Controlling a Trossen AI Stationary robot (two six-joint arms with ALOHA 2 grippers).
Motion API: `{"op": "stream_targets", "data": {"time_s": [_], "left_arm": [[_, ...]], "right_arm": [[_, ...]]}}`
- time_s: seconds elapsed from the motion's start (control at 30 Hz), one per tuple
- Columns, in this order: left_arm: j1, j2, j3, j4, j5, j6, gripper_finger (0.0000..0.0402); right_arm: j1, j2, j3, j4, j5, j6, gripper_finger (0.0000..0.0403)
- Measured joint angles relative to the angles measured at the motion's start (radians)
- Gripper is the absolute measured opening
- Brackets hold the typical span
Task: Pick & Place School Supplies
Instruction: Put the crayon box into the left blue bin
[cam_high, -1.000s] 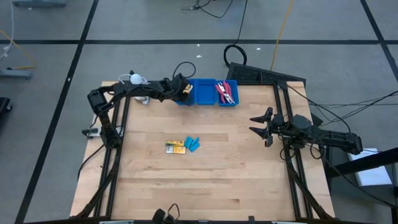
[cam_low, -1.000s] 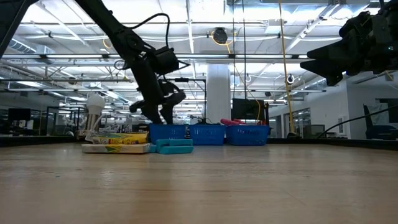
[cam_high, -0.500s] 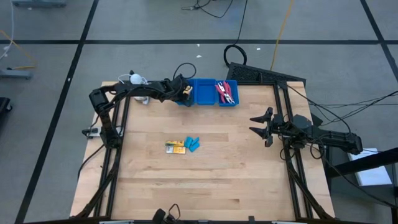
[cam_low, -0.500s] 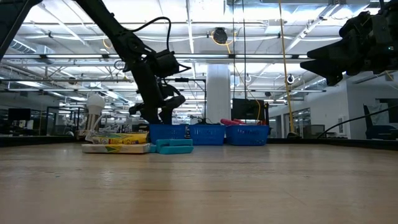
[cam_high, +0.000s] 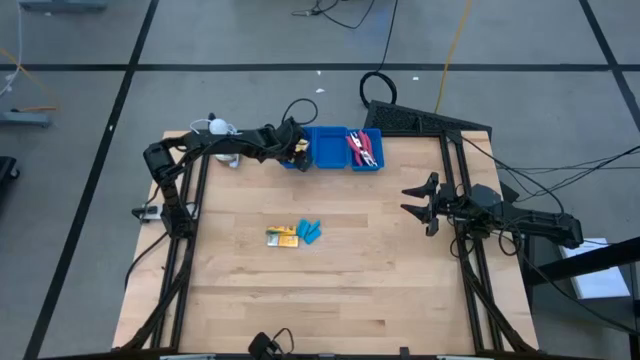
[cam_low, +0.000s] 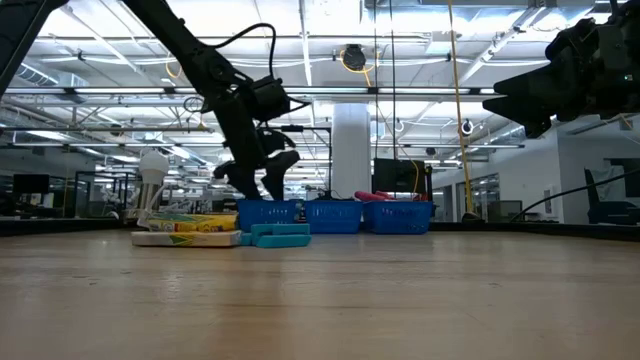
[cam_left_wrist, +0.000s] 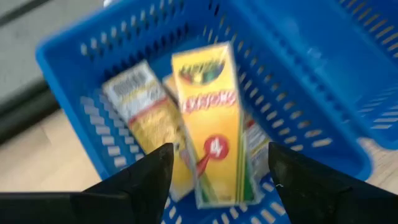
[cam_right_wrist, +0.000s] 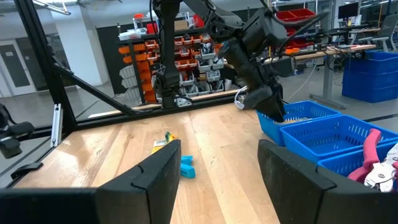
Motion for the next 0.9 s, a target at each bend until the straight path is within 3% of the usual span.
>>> {"op": "stream_targets", "data": {"time_s": [0.23,0.43,0.63,0.9], "left_arm": [[-0.030,0.000,0.111,-0.089,0.001,0.082,0.0273],[-0.105,-0.001,0.210,-0.300,0.001,0.135,0.0264],[-0.270,-0.020,0.164,-0.370,-0.003,0.143,0.0258],[-0.505,-0.174,0.058,-0.343,-0.069,0.117,0.0251]], "right_arm": [[0.000,0.000,0.000,0.000,0.000,0.000,0.0208],[0.000,0.000,0.000,0.000,0.000,0.000,0.0207],[0.000,0.000,0.000,0.000,0.000,0.000,0.0204],[0.000,0.005,0.000,0.000,0.000,0.000,0.0207]]}}
